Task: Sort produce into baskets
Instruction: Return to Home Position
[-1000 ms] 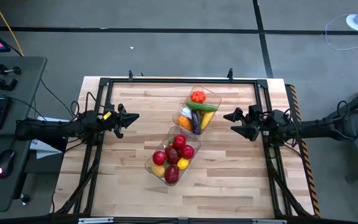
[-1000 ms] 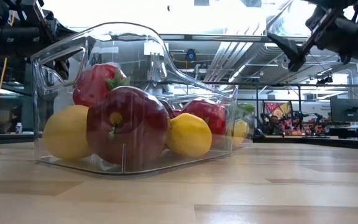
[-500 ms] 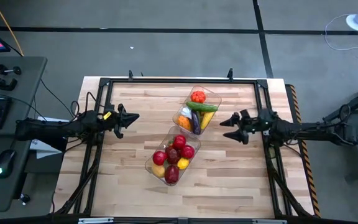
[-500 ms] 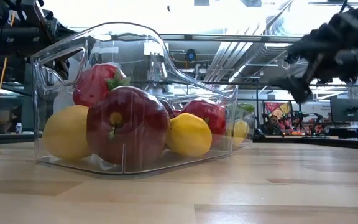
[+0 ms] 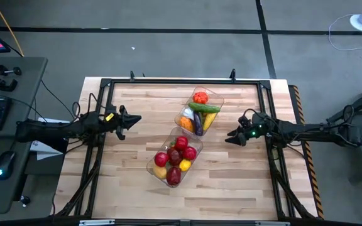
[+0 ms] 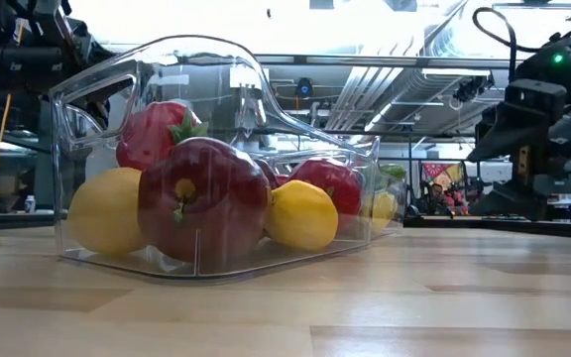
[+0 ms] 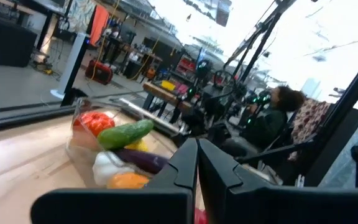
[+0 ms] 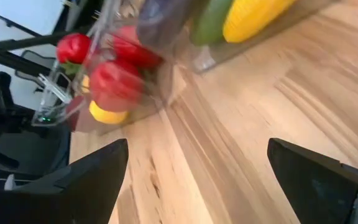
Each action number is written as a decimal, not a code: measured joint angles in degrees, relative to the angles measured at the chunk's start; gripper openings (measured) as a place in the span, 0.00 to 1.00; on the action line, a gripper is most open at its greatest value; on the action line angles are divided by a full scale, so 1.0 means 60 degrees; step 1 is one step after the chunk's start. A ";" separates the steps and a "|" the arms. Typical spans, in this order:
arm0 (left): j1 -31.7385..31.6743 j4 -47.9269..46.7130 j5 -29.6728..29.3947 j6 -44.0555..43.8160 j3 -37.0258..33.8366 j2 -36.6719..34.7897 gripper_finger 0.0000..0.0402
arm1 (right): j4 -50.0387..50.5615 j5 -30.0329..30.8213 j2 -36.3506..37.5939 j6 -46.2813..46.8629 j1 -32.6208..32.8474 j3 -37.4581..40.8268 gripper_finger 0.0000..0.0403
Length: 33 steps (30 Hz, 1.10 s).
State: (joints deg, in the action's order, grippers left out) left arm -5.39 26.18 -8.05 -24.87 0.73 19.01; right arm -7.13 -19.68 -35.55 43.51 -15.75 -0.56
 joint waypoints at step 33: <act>-0.0131 -0.4164 0.0497 0.0002 0.0007 -0.2270 0.00 | -0.0259 -0.0007 0.5923 0.0000 0.0961 0.0004 0.94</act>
State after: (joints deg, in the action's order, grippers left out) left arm -6.17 1.20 -5.07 -24.86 0.78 5.39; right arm -8.69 -19.73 -0.01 43.51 -9.98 -0.54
